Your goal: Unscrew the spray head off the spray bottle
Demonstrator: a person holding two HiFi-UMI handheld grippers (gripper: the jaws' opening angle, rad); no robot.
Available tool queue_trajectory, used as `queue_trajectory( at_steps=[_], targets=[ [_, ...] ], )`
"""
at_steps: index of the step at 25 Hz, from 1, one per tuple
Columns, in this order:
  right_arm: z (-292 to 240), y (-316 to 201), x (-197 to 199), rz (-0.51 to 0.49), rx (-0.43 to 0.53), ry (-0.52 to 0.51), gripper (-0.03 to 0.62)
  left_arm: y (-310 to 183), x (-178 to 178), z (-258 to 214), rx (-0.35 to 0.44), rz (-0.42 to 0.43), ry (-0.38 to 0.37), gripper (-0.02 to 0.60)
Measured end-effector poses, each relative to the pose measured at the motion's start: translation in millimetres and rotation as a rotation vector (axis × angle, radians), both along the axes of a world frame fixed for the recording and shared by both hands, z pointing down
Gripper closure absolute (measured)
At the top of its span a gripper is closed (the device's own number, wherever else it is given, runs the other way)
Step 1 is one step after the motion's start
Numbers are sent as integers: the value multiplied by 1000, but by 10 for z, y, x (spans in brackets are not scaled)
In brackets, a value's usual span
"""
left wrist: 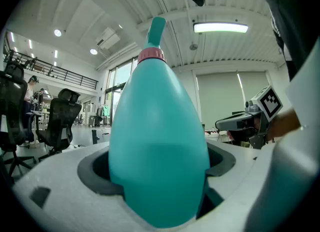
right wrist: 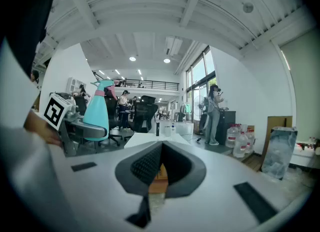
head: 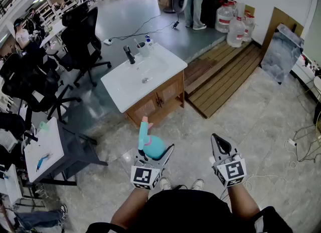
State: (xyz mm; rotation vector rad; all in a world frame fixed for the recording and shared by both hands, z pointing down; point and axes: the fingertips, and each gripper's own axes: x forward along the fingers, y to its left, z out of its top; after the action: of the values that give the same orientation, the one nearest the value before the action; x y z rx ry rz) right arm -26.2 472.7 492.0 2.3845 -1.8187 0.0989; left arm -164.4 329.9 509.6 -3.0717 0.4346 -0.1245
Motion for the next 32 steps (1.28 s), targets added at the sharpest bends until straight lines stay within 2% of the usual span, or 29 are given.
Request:
queue_trajectory(
  at_steps=[11, 15, 21, 26, 32],
  targets=[
    [-8, 327, 288, -12, 24, -8, 589, 351, 287, -39, 19, 4, -4, 121],
    [57, 424, 344, -59, 34, -25, 589, 483, 360, -20, 25, -25, -4, 121],
    [71, 365, 243, -145, 6, -26, 588, 512, 433, 77, -13, -59, -7, 121],
    [82, 101, 359, -168, 10, -30, 588, 279, 571, 78, -3, -67, 0, 121],
    [81, -548, 548, -189, -2, -36, 588, -364, 670, 180, -10, -99, -10, 121]
  ],
)
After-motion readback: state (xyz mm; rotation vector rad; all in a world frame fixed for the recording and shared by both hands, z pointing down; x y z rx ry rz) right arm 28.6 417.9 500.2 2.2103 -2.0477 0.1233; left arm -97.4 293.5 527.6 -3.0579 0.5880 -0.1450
